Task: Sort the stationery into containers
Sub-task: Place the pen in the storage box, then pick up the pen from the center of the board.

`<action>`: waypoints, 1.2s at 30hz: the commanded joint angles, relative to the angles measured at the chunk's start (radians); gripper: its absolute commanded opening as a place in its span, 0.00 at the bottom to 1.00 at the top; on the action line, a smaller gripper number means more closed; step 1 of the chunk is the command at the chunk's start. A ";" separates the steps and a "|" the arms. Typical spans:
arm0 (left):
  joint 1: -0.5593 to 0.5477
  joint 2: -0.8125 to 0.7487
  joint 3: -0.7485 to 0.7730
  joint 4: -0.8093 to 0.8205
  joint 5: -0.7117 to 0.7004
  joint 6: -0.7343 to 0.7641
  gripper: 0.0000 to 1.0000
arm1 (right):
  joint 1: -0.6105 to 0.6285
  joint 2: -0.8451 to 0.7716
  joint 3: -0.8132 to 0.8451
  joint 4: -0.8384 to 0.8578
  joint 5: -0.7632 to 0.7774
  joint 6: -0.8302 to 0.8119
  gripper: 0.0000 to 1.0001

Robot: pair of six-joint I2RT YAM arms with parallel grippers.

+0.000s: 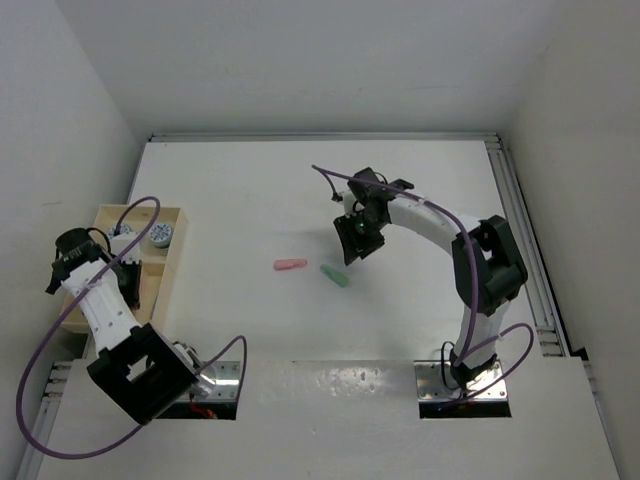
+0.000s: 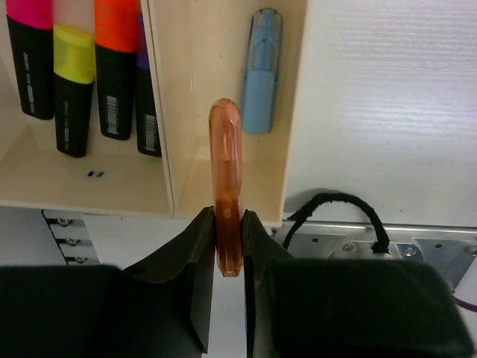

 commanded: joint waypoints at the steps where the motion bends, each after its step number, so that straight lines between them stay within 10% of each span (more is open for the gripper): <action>1: 0.011 0.059 0.006 0.082 0.009 0.018 0.11 | 0.019 -0.002 0.022 0.008 0.028 -0.016 0.48; 6: 0.011 0.109 0.052 0.084 0.058 0.022 0.59 | 0.039 0.016 0.016 0.034 0.077 -0.014 0.48; 36: 0.008 0.071 0.213 -0.011 0.218 -0.002 0.62 | 0.246 0.262 0.149 0.081 0.307 -0.129 0.43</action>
